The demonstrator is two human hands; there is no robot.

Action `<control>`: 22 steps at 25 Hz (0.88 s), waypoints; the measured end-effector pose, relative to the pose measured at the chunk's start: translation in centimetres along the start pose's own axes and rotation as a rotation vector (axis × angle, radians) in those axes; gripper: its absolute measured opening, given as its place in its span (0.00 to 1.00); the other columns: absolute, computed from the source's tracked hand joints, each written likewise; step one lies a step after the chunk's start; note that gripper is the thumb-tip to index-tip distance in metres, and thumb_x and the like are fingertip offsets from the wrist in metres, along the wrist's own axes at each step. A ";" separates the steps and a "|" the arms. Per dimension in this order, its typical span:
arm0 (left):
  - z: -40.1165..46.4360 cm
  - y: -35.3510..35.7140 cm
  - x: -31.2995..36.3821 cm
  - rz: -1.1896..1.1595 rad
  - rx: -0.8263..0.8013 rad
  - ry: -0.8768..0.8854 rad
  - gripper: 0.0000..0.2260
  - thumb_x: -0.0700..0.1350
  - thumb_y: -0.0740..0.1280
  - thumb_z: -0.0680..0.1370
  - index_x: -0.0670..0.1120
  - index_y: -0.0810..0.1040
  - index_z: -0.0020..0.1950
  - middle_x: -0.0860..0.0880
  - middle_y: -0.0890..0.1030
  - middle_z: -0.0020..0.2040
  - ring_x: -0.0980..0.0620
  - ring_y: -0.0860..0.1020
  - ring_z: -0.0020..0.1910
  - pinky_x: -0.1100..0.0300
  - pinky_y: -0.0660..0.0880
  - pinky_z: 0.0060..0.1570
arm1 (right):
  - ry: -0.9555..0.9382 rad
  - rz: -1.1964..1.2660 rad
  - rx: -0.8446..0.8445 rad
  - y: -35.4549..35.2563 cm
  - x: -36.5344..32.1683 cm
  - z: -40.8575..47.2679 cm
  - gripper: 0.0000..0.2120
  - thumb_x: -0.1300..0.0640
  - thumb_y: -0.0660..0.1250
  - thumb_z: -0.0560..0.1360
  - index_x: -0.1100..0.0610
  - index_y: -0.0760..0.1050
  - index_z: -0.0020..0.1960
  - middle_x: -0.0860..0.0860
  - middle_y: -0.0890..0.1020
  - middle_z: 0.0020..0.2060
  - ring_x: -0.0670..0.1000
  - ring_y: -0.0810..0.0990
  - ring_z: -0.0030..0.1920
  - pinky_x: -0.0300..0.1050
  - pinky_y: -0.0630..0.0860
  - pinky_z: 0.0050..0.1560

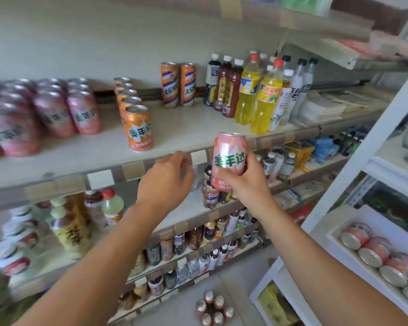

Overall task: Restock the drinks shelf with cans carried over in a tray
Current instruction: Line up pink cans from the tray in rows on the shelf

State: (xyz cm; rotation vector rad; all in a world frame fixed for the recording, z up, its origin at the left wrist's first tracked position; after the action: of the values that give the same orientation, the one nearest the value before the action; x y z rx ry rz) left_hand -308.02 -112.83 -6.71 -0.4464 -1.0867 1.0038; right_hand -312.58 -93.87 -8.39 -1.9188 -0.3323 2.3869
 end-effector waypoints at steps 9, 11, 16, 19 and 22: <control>-3.7 -13.1 -11.9 0.099 0.212 -0.203 0.11 0.51 0.61 0.78 0.51 0.75 0.59 0.53 0.80 0.52 0.48 0.78 0.50 0.51 0.77 0.46 | -0.133 -0.002 -0.198 17.5 -6.0 0.0 0.26 0.56 0.79 0.68 0.51 0.71 0.61 0.42 0.81 0.48 0.34 0.80 0.43 0.29 0.75 0.39; -4.1 -15.1 -13.8 0.126 0.244 -0.241 0.11 0.52 0.61 0.78 0.52 0.75 0.59 0.53 0.80 0.52 0.49 0.78 0.49 0.52 0.76 0.46 | -0.147 -0.013 -0.234 20.6 -6.6 0.3 0.26 0.53 0.79 0.66 0.48 0.72 0.59 0.42 0.82 0.48 0.37 0.81 0.45 0.36 0.78 0.44; -4.4 -18.6 -17.5 0.164 0.293 -0.300 0.12 0.51 0.61 0.78 0.51 0.75 0.59 0.54 0.79 0.50 0.50 0.78 0.48 0.54 0.74 0.43 | -0.214 -0.038 -0.281 26.5 -8.2 1.4 0.28 0.50 0.80 0.65 0.47 0.70 0.60 0.38 0.80 0.47 0.33 0.79 0.45 0.31 0.76 0.44; -4.0 -19.9 -19.4 0.200 0.309 -0.322 0.11 0.51 0.61 0.78 0.50 0.75 0.58 0.54 0.79 0.50 0.50 0.77 0.47 0.54 0.75 0.42 | -0.258 -0.075 -0.308 30.1 -9.0 2.9 0.31 0.48 0.80 0.65 0.46 0.67 0.62 0.36 0.78 0.48 0.34 0.78 0.46 0.27 0.72 0.41; -3.5 -20.6 -21.2 0.216 0.327 -0.334 0.09 0.51 0.61 0.78 0.52 0.75 0.56 0.55 0.79 0.49 0.50 0.78 0.47 0.53 0.76 0.43 | -0.262 -0.078 -0.304 33.0 -8.8 4.8 0.31 0.48 0.80 0.65 0.47 0.67 0.61 0.39 0.79 0.49 0.38 0.79 0.48 0.29 0.73 0.43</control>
State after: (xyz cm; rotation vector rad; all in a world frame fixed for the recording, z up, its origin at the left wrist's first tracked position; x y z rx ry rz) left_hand -297.94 -140.70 -4.16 -0.1320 -1.1569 1.4578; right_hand -312.39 -128.26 -5.74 -1.6508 -0.8129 2.6643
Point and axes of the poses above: each hand's wrist, its own z-axis towards the middle knuckle, its own y-axis out of the palm, x = y × z, the point moved 6 cm from there along z, towards the middle knuckle
